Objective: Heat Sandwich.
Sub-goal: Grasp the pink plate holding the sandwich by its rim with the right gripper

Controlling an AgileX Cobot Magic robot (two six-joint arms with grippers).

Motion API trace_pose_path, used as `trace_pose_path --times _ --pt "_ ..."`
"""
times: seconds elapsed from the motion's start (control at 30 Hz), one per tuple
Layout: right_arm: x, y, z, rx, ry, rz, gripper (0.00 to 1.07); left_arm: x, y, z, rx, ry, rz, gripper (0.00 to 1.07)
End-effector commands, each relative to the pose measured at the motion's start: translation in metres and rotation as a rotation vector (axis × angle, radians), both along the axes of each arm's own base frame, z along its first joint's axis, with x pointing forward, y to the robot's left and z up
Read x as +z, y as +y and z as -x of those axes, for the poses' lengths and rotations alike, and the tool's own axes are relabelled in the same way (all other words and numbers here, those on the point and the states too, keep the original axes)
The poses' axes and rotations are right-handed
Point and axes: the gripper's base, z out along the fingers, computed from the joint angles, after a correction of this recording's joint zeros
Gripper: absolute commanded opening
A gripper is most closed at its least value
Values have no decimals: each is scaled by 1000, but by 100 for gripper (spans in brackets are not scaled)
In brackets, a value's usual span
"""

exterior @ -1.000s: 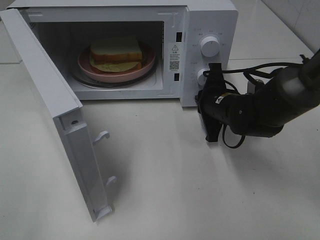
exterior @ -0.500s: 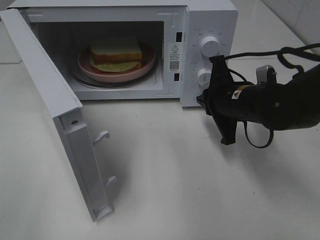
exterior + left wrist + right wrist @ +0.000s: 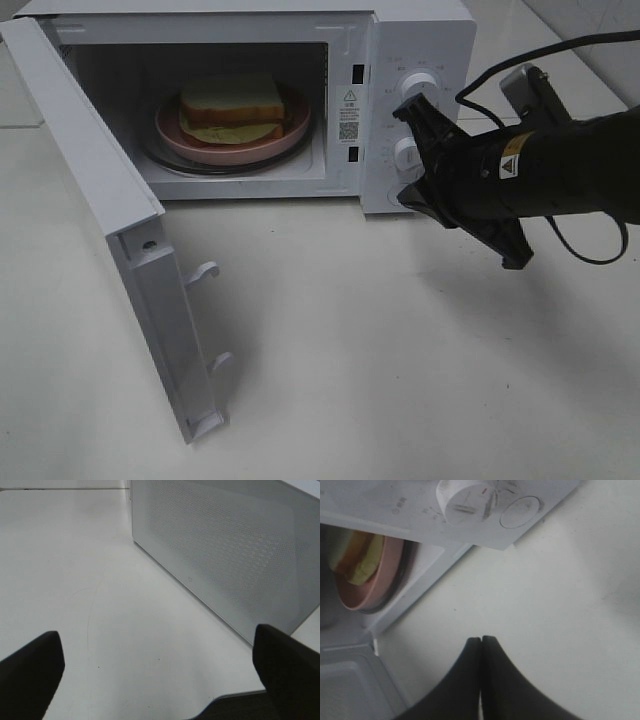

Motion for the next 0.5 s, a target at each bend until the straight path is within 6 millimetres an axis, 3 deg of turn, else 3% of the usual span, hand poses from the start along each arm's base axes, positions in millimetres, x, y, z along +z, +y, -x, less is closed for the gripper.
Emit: trace_pose_path --times 0.03,0.23,0.5 --pt "4 -5 6 77 11 112 4 1 -1 0 4 -17 11 97" --pt "12 -13 22 236 62 289 5 1 -1 0 4 -17 11 97" --pt "16 -13 37 467 96 384 5 1 -1 0 4 -17 11 97"
